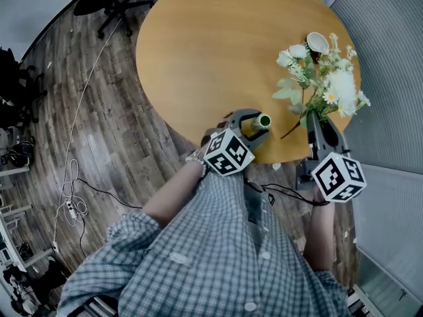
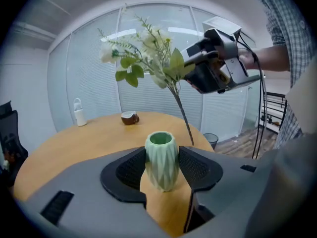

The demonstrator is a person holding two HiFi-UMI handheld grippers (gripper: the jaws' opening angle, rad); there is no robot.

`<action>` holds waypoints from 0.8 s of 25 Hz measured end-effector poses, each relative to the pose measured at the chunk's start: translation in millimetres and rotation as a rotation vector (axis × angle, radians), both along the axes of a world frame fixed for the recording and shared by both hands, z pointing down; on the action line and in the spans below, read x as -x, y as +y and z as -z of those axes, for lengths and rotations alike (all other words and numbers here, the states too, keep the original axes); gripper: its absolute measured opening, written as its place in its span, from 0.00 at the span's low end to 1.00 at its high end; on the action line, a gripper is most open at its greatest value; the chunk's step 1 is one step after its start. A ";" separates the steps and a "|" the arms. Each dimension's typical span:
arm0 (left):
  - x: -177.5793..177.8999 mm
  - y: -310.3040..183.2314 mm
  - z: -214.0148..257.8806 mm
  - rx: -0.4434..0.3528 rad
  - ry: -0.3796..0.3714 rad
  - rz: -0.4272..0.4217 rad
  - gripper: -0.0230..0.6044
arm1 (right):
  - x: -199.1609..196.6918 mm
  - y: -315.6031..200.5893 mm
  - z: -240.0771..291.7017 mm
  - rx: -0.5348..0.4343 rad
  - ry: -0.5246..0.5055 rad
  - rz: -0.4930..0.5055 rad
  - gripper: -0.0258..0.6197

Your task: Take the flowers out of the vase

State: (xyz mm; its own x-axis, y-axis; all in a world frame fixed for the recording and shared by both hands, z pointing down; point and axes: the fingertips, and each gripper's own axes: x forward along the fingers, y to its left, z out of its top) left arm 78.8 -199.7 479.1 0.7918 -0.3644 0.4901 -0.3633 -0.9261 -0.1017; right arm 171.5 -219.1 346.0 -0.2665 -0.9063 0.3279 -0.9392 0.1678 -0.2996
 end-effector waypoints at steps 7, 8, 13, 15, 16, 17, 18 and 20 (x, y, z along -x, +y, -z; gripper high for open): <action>-5.2 3.9 -4.3 -0.001 -0.001 -0.002 0.39 | 0.5 6.2 -74.3 0.168 -0.048 0.015 0.13; -4.8 4.2 -4.4 -0.001 0.000 -0.002 0.39 | 1.9 6.5 -83.5 0.189 -0.054 0.018 0.13; -1.6 4.1 -6.9 -0.002 0.001 0.000 0.39 | 8.5 2.9 -126.0 0.280 -0.084 0.027 0.13; -0.5 4.2 -8.6 -0.003 0.001 0.002 0.39 | 8.9 1.3 -145.1 0.318 -0.085 0.023 0.13; -0.4 4.6 -9.3 -0.004 0.001 0.003 0.39 | 8.5 1.1 -154.3 0.337 -0.080 0.021 0.12; -0.6 5.2 -9.6 -0.004 0.001 0.004 0.39 | 7.5 1.3 -162.3 0.354 -0.073 0.019 0.12; -1.0 5.8 -9.5 -0.005 0.001 0.004 0.39 | 6.5 1.6 -168.6 0.369 -0.067 0.016 0.12; -1.8 6.3 -8.7 -0.006 0.002 0.005 0.39 | 5.1 1.7 -176.4 0.391 -0.060 0.008 0.12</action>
State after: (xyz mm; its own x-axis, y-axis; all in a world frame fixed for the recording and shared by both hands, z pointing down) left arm 80.6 -193.3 487.9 0.7909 -0.3711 0.4865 -0.3681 -0.9237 -0.1062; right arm 166.4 -217.4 522.4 -0.3026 -0.7137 0.6317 -0.9171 0.0377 -0.3968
